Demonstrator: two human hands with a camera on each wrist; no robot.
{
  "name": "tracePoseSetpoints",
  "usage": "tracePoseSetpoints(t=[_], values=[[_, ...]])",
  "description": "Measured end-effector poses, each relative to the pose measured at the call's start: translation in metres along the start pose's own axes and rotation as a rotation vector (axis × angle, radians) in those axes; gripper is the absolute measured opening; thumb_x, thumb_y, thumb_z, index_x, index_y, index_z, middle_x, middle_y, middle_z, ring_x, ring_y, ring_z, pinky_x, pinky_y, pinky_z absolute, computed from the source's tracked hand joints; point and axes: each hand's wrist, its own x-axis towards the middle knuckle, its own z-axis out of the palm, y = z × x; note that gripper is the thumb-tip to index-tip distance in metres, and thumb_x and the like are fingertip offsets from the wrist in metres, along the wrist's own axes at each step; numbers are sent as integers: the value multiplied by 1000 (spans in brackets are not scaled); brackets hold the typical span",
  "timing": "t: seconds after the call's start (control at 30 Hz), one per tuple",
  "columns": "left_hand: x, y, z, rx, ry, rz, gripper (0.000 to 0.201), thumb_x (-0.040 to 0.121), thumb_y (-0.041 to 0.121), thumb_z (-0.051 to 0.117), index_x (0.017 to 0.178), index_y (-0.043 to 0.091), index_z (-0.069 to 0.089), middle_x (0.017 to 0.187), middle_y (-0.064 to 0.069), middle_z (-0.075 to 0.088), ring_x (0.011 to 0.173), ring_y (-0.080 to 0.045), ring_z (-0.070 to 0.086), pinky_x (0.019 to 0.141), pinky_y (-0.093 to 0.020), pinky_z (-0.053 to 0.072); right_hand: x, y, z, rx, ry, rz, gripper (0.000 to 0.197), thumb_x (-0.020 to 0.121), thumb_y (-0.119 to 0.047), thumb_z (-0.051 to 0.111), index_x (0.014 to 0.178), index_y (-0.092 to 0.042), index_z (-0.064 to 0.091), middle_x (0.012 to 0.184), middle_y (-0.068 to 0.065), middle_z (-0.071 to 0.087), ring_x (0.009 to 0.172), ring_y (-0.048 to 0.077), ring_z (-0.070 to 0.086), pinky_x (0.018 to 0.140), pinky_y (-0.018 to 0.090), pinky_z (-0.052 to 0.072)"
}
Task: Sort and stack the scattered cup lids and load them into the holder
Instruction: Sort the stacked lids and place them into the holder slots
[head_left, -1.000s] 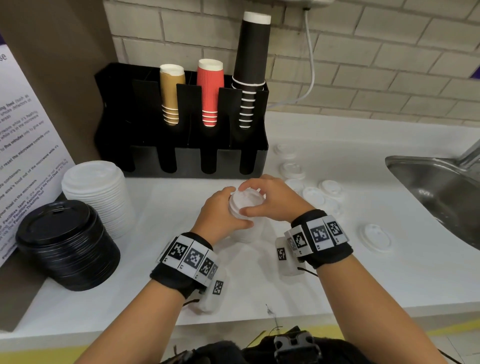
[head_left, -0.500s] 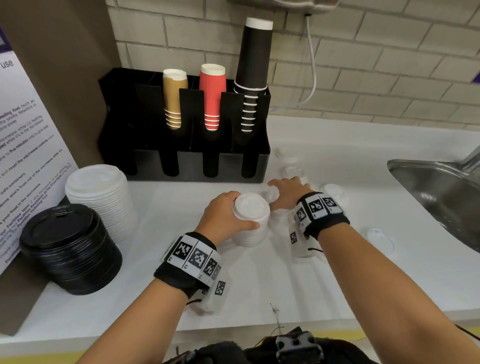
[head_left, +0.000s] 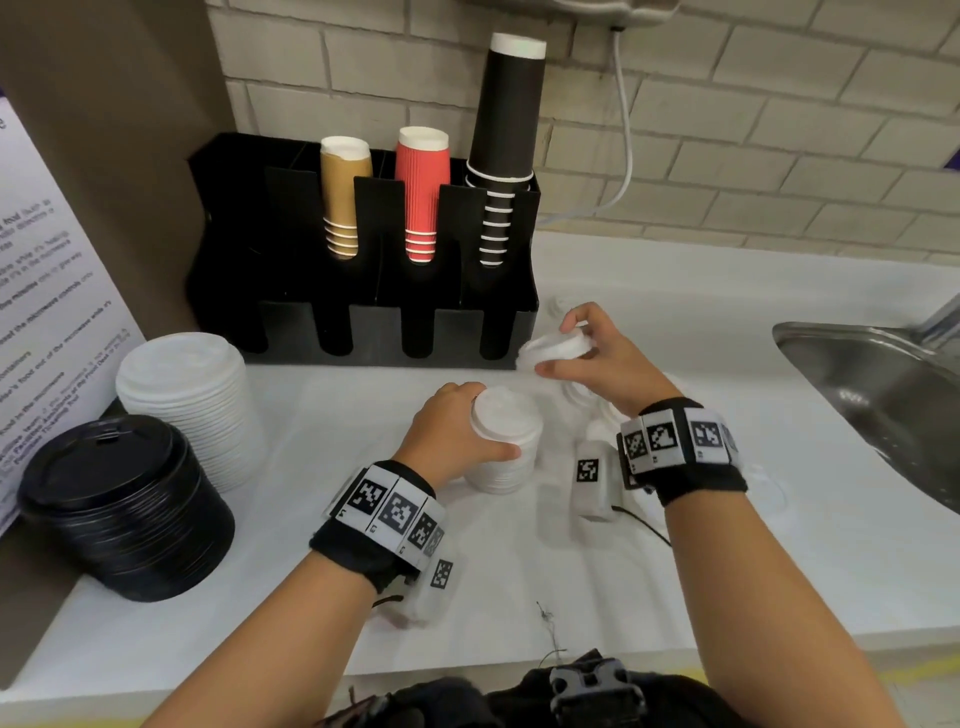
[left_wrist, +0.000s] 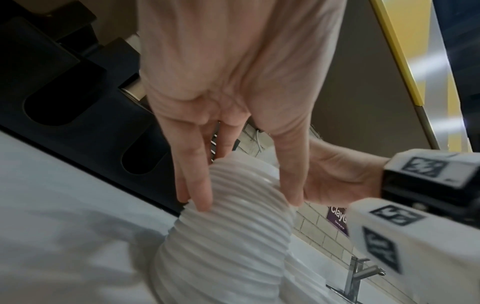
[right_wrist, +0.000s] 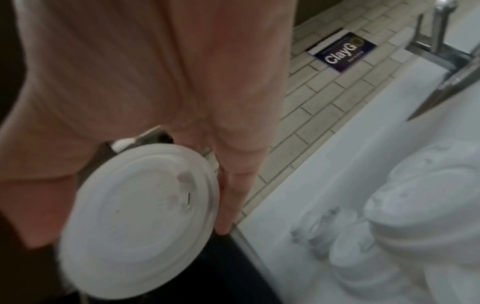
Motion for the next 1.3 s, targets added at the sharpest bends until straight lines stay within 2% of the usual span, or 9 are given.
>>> tracePoseSetpoints(t=[0.17, 0.33, 0.5, 0.6, 0.77, 0.93, 1.03, 1.17, 1.3], values=[[3, 4, 3, -66, -20, -2, 100, 67, 28, 87, 148, 14, 31, 138, -5, 53, 121, -24, 53, 101, -37, 45, -30, 15, 19, 19, -49, 2, 39, 71, -12, 83, 91, -14, 50, 96, -2, 57, 87, 9, 54, 71, 13, 46], [5, 6, 11, -116, -40, 26, 100, 68, 28, 87, 148, 14, 29, 131, -2, 56, 118, -23, 55, 99, -36, 47, -46, 30, 30, 26, -105, -11, 41, 76, -17, 80, 111, -19, 60, 117, -3, 60, 109, 11, 55, 89, 24, 50], [4, 7, 16, -134, -44, 40, 97, 68, 27, 87, 146, 15, 31, 110, 9, 51, 105, -16, 56, 92, -29, 47, -55, 32, 33, -41, -38, -14, 34, 88, -22, 68, 121, -27, 62, 126, -15, 49, 126, 1, 41, 98, 11, 38], [4, 9, 18, -133, -42, 47, 92, 68, 28, 87, 143, 14, 35, 109, 8, 54, 102, -16, 57, 91, -29, 48, -58, 30, 34, -140, -48, -31, 36, 90, -23, 65, 125, -25, 61, 138, -5, 44, 136, 3, 30, 108, 25, 32], [5, 8, 17, -139, -49, 61, 80, 68, 30, 87, 135, 20, 46, 119, 5, 58, 109, -21, 59, 96, -37, 50, -61, 27, 36, -150, -67, -5, 37, 91, -23, 64, 128, -26, 60, 146, 1, 38, 140, 10, 29, 112, 31, 31], [8, 8, 17, -141, -54, 80, 85, 69, 34, 86, 143, 21, 45, 134, -1, 57, 119, -22, 56, 103, -42, 46, -65, 25, 34, -162, -101, 42, 40, 98, -34, 49, 138, -33, 48, 152, -7, 31, 140, 5, 25, 108, 20, 23], [12, 10, 16, -113, -57, 51, 85, 67, 30, 87, 142, 22, 46, 138, -1, 54, 123, -24, 53, 105, -42, 43, -73, 30, 10, -180, 26, 155, 43, 101, -39, 39, 143, -28, 40, 146, -5, 42, 134, 8, 37, 101, 20, 27], [15, 11, 16, -114, -65, 29, 84, 67, 28, 88, 140, 22, 48, 136, 0, 55, 124, -22, 50, 107, -40, 41, -87, 45, -33, -456, 98, 446, 51, 96, -45, 49, 139, -19, 42, 136, 6, 51, 122, 20, 49, 88, 24, 33], [16, 12, 17, -102, -70, 21, 83, 67, 27, 88, 140, 22, 48, 136, 0, 55, 124, -23, 51, 106, -40, 41, -100, 55, -45, -692, -36, 631, 69, 83, -44, 69, 142, -28, 38, 140, 8, 45, 127, 25, 45, 97, 31, 36]])
